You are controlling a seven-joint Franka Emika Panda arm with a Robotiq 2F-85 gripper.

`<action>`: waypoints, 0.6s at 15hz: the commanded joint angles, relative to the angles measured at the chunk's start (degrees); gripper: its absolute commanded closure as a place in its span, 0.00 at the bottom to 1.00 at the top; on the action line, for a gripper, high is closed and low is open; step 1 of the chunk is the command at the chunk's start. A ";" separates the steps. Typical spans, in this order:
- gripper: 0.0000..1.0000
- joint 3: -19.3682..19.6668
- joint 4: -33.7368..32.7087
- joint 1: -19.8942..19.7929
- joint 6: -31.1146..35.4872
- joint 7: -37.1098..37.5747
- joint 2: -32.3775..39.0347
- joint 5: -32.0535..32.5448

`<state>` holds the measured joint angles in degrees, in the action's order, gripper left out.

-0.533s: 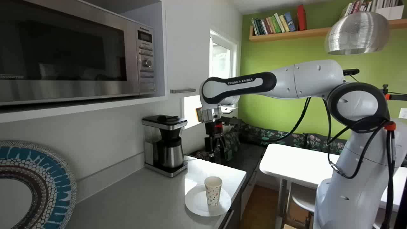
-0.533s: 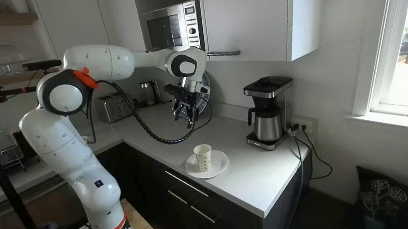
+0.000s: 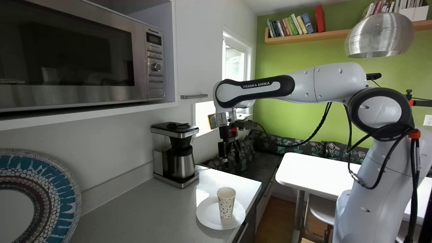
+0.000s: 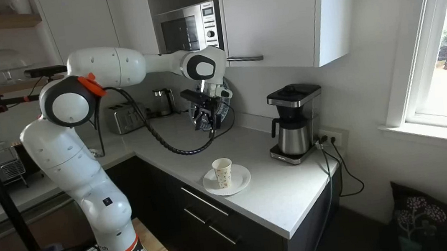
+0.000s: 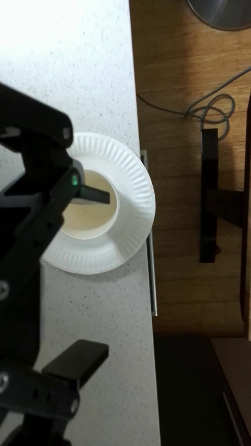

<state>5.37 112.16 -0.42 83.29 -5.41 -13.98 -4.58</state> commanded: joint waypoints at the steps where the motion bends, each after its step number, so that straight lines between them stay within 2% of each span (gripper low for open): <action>1: 0.00 -1.33 -3.76 -2.26 -0.07 6.49 -2.49 5.35; 5: 0.00 -2.88 -8.11 -3.34 1.40 14.47 -3.69 10.40; 9: 0.00 -4.59 -10.56 -4.09 4.90 25.03 -4.69 11.73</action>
<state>2.62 102.41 -3.17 85.89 12.51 -17.97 5.68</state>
